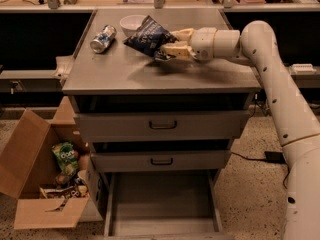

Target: Pick blue chip bag from bottom drawer and place on counter

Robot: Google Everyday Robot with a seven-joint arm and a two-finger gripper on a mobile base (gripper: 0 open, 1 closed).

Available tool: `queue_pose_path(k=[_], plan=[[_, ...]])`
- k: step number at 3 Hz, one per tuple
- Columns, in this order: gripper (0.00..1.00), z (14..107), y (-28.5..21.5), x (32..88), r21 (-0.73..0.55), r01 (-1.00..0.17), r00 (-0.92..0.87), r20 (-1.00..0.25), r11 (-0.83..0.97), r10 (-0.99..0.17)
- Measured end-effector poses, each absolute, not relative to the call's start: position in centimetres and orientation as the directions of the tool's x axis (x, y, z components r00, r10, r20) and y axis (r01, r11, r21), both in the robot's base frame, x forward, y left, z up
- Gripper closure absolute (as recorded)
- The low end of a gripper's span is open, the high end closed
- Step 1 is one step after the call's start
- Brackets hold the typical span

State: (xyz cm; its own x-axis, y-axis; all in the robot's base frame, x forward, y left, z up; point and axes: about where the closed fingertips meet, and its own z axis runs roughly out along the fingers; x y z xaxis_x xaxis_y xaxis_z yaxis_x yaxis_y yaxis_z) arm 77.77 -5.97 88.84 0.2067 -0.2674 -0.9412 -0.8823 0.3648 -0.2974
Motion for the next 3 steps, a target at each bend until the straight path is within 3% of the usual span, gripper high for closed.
queue_pose_path(k=[1,3], plan=[[0.0,88.8,-6.0,77.8,-0.297,-0.882,0.207,-0.941,0.365,-0.267],[0.0,94.7,-8.6,74.3,-0.425,-0.83,0.373,-0.905,0.362,-0.207]])
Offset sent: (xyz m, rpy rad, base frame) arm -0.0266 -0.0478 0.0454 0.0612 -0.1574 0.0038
